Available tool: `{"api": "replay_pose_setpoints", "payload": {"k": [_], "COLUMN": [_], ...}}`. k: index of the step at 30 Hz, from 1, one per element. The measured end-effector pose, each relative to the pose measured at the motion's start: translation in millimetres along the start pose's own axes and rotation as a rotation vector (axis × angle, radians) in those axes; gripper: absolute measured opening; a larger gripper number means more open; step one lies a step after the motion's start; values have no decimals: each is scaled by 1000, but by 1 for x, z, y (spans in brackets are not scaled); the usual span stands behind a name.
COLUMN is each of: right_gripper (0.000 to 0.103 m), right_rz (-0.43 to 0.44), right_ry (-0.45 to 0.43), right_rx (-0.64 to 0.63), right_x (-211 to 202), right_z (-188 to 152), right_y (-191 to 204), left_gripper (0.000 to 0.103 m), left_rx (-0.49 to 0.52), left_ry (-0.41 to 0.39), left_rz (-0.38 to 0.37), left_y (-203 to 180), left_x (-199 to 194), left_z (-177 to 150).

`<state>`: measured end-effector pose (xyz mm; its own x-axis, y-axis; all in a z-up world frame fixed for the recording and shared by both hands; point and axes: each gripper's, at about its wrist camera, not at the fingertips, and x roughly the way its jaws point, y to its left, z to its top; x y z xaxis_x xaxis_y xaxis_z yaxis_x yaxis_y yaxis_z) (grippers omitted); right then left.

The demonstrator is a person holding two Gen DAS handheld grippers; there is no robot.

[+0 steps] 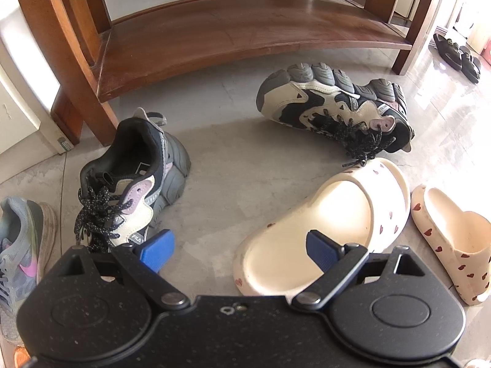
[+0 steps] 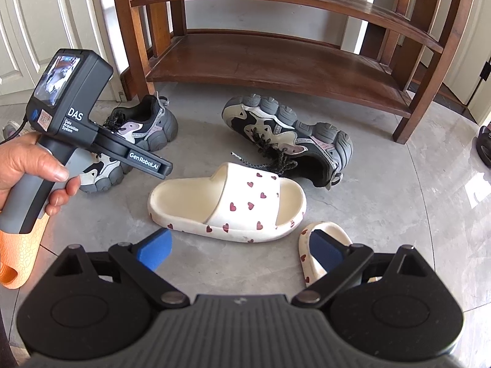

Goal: Organize scattered shoes
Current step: 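Lower the open left tool toward the sandal's strap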

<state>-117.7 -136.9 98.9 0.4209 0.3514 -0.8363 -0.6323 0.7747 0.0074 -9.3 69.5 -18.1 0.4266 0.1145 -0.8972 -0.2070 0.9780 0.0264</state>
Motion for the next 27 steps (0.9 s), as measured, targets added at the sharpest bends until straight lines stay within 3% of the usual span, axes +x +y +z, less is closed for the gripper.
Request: {"api": "replay_pose_setpoints", "payload": {"k": [5,18,27], "right_gripper": [98,98,98], "right_rz": [4,-12,-38], "right_ry": [-4,-1,9], "right_rx": [-6,22,67], "right_x": [-1,-8,-16], "right_z": [1,-10,-25], "right_y": [1,-13,-30], "left_gripper": [93,93,86], "left_rx": [0,80,111], "left_ry": [-8,-26,-14], "left_rz": [-25,-205,-261], "left_y": [0,-34,-59], "left_x": [-2,0,15], "left_z": [0,-3,-3]}}
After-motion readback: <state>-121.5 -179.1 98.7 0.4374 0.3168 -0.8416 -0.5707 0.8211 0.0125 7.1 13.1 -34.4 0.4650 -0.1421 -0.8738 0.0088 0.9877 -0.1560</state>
